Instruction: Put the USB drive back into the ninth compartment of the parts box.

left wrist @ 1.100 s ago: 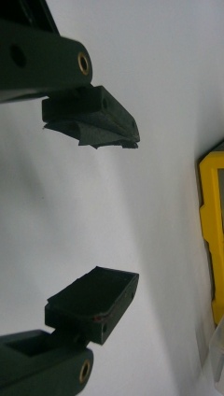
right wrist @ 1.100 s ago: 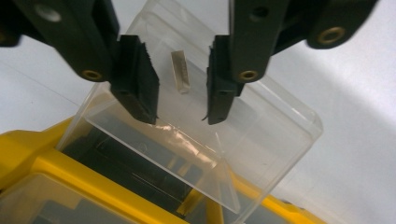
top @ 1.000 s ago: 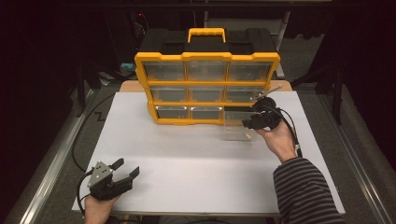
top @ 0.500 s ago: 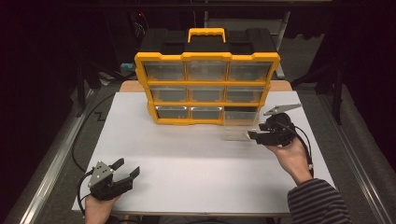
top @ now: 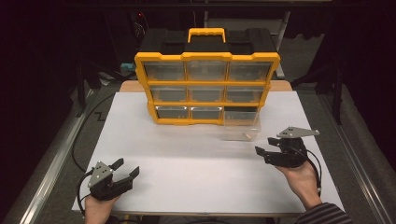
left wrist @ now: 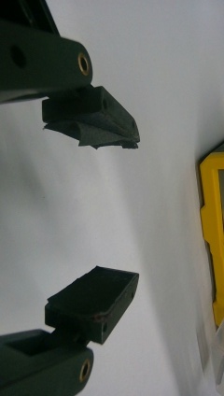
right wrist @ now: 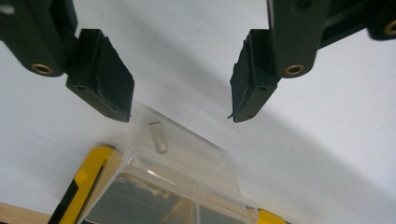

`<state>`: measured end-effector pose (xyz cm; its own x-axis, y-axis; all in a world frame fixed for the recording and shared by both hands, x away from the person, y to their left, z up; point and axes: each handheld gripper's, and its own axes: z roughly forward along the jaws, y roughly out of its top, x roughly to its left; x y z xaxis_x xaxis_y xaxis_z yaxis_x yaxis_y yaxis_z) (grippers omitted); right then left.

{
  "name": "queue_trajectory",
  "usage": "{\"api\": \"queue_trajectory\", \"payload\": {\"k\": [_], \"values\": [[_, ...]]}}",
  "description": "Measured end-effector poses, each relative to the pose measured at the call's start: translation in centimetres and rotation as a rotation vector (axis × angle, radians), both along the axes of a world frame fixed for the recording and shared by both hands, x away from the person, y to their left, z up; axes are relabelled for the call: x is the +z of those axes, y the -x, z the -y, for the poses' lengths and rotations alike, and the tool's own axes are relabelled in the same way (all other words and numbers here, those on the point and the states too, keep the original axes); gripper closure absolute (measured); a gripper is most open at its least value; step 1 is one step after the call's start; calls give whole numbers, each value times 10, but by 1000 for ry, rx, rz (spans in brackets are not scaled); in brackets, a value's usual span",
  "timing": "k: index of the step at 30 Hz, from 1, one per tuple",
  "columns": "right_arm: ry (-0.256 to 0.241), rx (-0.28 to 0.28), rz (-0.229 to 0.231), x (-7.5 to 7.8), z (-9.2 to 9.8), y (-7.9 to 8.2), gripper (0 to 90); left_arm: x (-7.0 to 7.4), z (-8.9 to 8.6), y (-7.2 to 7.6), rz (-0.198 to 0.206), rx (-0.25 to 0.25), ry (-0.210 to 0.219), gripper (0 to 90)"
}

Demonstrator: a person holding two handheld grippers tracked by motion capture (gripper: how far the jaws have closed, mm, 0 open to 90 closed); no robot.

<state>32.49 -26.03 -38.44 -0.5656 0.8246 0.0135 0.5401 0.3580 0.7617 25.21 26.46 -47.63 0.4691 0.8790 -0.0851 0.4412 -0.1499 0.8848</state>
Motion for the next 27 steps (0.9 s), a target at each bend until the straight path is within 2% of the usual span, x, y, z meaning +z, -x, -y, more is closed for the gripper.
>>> {"api": "queue_trajectory", "payload": {"k": [4,9,15,22,27], "values": [[-15,3,33,-5,5,9,374,0,0,0,0,1,1,295],[-33,8,50,-15,11,18,363,0,0,0,2,6,2,295],[-63,-13,86,-27,23,30,329,0,-1,0,-1,6,4,295],[-89,-49,105,-39,38,44,308,0,0,0,2,8,1,294],[-129,-64,129,-50,50,51,304,0,0,0,3,8,0,293]]}}
